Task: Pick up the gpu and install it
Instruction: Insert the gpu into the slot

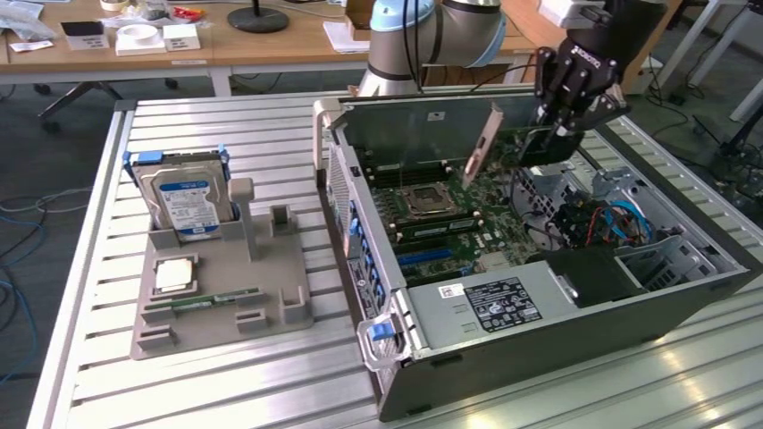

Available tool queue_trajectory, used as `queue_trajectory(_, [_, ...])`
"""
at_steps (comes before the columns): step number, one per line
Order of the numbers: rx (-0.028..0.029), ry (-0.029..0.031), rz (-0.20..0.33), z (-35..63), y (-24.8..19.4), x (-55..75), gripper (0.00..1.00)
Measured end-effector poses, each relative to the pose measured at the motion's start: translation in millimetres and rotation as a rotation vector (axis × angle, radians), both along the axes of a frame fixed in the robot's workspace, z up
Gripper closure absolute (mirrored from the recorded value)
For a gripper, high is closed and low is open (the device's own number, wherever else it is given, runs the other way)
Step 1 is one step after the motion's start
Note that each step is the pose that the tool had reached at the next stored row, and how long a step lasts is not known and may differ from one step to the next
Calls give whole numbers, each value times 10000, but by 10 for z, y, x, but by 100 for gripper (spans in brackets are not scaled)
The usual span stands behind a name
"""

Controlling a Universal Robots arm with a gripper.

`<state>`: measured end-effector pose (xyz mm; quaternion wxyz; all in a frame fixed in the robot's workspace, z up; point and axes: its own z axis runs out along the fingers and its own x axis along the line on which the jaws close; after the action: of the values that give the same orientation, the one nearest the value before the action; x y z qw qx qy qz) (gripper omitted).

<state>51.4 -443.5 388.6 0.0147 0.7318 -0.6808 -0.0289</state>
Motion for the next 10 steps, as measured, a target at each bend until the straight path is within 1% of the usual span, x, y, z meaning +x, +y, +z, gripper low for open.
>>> queue_trajectory(2, [-1, 0, 320, 0, 0, 0, 73])
queue_trajectory(3, [0, 0, 368, 0, 0, 0, 73])
queue_trajectory(8, [-1, -6, 373, 0, 0, 0, 73])
queue_trajectory(9, [0, -37, 374, -2, 1, -5, 73])
queue_trajectory(10, [-1, -90, 373, -4, 1, -13, 73])
